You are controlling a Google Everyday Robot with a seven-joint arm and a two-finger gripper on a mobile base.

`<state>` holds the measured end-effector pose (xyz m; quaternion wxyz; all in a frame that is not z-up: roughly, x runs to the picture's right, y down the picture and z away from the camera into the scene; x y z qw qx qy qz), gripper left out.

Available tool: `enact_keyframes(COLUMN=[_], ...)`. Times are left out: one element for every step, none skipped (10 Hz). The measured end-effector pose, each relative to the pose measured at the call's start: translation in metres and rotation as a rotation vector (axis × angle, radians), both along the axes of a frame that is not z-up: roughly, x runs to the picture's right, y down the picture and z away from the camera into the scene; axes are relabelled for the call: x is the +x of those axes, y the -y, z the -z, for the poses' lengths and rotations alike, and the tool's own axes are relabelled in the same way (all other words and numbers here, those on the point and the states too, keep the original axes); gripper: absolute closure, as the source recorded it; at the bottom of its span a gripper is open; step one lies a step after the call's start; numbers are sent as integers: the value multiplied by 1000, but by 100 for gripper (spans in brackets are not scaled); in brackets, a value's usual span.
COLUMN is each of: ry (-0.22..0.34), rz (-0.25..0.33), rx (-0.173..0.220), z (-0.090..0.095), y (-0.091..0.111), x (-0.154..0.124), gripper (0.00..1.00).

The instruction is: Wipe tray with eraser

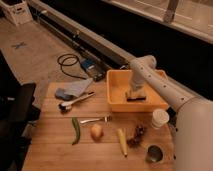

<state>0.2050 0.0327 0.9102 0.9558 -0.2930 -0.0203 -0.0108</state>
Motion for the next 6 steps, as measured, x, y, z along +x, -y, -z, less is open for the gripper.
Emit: enact_keyframes(ry=[-38, -83, -114, -136, -127, -110], rz=[-16, -40, -58, -76, -82, -94], rx=[-1, -4, -3, -1, -2, -5], z=[-5, -10, -16, -25, -31, -34], y=[4, 9, 16, 24, 28, 28], x=[16, 33, 45, 53, 52, 50], gripper=[100, 100, 100, 100, 100, 100])
